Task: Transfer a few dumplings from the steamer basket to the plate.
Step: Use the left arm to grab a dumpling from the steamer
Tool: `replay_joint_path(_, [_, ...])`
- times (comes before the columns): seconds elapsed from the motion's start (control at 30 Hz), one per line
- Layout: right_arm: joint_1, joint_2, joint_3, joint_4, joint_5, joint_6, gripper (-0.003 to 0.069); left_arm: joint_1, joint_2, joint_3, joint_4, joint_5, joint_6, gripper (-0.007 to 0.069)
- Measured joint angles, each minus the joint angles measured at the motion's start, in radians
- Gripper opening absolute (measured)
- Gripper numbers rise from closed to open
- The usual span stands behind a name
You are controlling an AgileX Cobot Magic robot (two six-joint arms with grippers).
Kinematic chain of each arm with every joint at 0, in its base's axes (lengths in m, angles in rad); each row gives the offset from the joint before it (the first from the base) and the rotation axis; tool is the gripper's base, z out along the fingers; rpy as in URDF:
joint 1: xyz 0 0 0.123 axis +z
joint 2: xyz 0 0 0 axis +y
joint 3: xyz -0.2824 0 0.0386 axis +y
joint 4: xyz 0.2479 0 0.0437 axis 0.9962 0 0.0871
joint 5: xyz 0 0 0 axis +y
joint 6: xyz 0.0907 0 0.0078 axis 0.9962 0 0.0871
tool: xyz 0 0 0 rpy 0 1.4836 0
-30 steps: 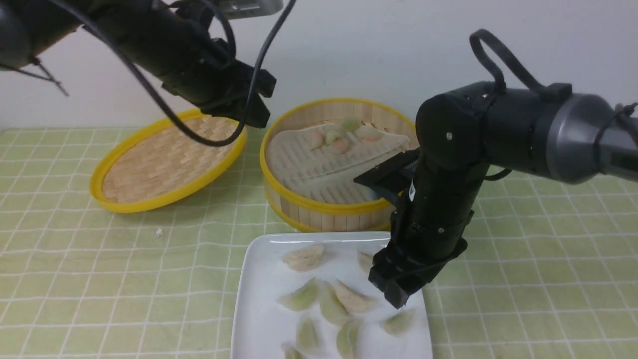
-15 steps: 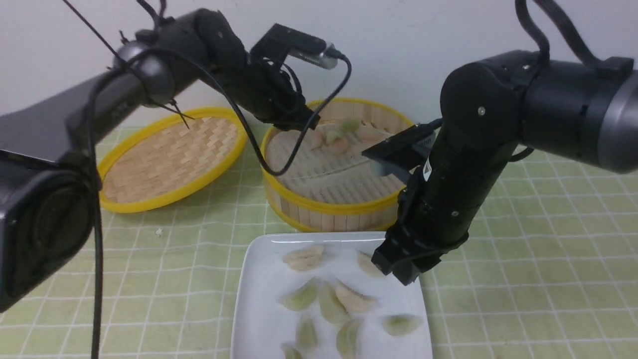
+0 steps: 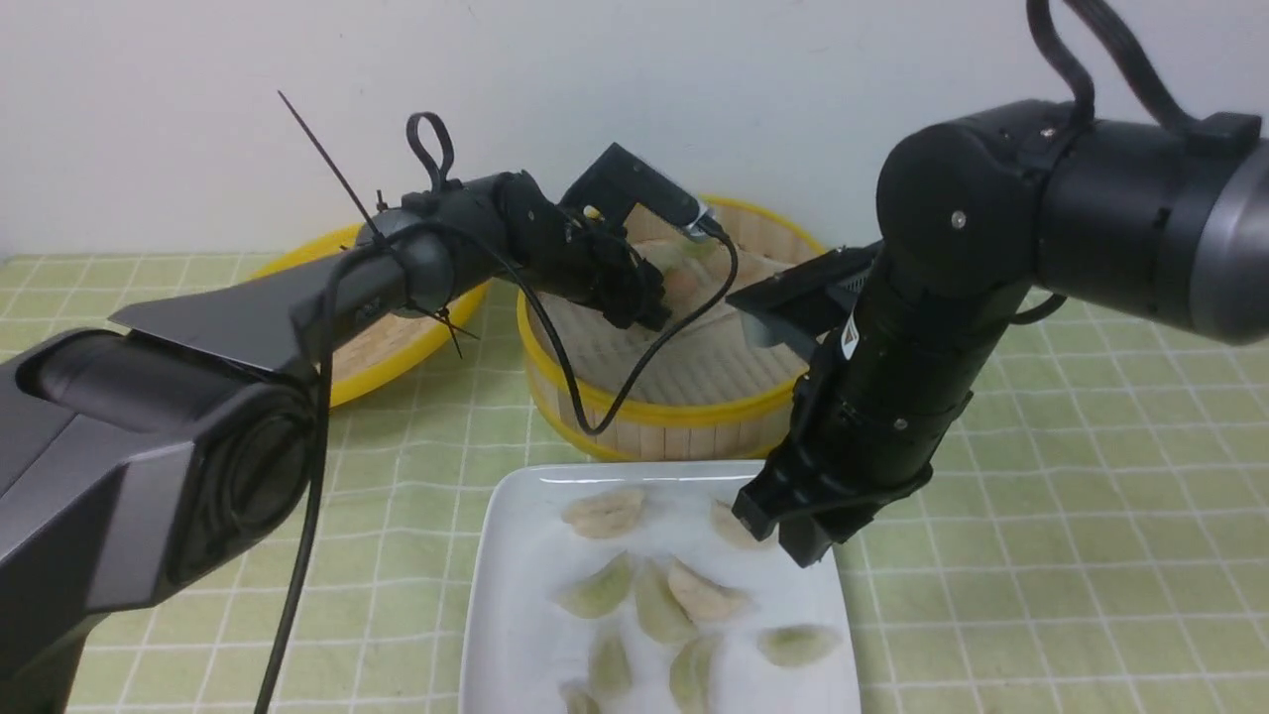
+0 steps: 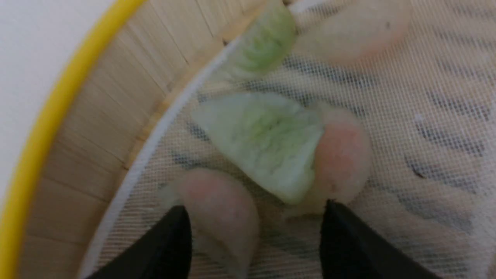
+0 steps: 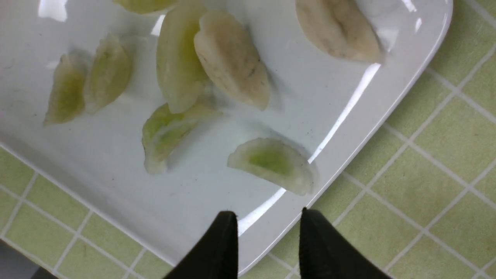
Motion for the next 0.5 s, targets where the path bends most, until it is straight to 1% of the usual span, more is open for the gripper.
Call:
replay_joint_path(0.07, [0.000, 0.000, 0.000, 0.011, 0.000, 0.000, 0.0211, 0.000, 0.007, -0.004, -0.003, -0.011, 0.000, 0.0406])
replay_joint_path(0.1, [0.000, 0.000, 0.000, 0.014, 0.000, 0.001, 0.0211, 0.000, 0.009, -0.006, -0.003, -0.011, 0.000, 0.0385])
replay_joint_path(0.17, [0.000, 0.000, 0.000, 0.023, 0.000, 0.001, 0.0211, 0.000, 0.011, -0.007, -0.008, 0.002, -0.006, 0.0276])
replay_joint_path(0.2, [0.000, 0.000, 0.000, 0.028, 0.000, 0.001, 0.0211, 0.000, 0.011, -0.007, -0.009, 0.012, -0.009, 0.0197])
replay_joint_path(0.27, [0.000, 0.000, 0.000, 0.031, 0.000, 0.002, 0.0211, -0.007, 0.007, -0.007, -0.005, 0.028, -0.009, 0.0077])
replay_joint_path(0.37, [0.000, 0.000, 0.000, 0.034, 0.000, 0.003, 0.0211, -0.011, -0.014, -0.007, 0.016, 0.071, -0.032, 0.0011])
replay_joint_path(0.5, [0.000, 0.000, 0.000, 0.035, 0.000, 0.003, 0.0211, -0.010, -0.089, 0.002, 0.039, 0.166, -0.066, -0.0006])
